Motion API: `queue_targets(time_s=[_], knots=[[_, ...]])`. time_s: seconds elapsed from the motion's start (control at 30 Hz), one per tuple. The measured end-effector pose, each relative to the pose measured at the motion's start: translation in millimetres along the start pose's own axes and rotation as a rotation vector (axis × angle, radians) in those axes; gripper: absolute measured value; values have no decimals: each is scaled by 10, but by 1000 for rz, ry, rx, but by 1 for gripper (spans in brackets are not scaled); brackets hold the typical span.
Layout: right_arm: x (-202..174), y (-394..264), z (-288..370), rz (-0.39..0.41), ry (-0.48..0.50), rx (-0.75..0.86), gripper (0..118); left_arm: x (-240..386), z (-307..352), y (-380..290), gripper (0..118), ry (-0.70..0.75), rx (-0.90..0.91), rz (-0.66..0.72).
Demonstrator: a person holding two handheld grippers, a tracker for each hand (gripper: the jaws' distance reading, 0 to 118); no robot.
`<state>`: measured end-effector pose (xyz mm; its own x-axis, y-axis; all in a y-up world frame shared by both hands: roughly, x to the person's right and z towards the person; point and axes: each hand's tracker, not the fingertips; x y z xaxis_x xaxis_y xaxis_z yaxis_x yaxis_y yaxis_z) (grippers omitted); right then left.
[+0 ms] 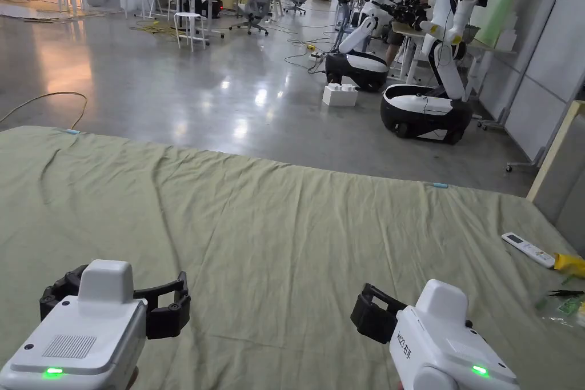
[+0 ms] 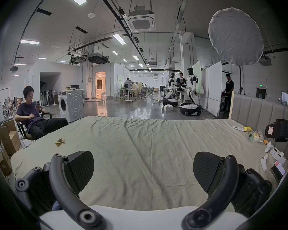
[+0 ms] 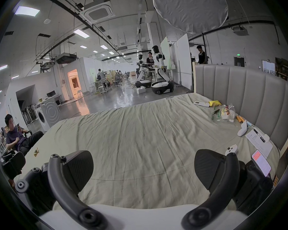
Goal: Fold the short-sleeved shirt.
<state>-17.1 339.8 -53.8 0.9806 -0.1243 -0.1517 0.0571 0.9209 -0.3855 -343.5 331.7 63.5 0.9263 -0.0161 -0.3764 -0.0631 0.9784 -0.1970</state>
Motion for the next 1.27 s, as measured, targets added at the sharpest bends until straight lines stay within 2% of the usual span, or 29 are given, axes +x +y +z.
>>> queue_targets(time_s=[0.13, 0.3, 0.4, 0.5, 0.7, 0.77, 1.0, 1.27], knots=[[29, -3, -10, -21, -8, -11, 118, 4, 5, -16, 118, 4, 6, -3], [124, -4, 21, -66, 81, 57, 118, 39, -11, -33, 118, 17, 6, -33], [100, -15, 44, 18, 100, 108, 118, 47, -19, -36, 118, 5, 11, -23], [27, -61, 99, 162, 104, 201, 118, 97, -12, -74, 118, 23, 77, -63], [-91, -80, 127, 237, 20, 298, 118, 99, -11, -46, 118, -8, 87, -56], [-85, -105, 73, 200, 12, 233, 118, 85, -10, -41, 118, -16, 97, -41], [-37, -135, 13, 203, 39, 280, 118, 90, -19, -55, 118, -33, 121, -88], [1, -130, -26, 170, 58, 283, 118, 31, -65, -44, 118, -29, 136, 0]])
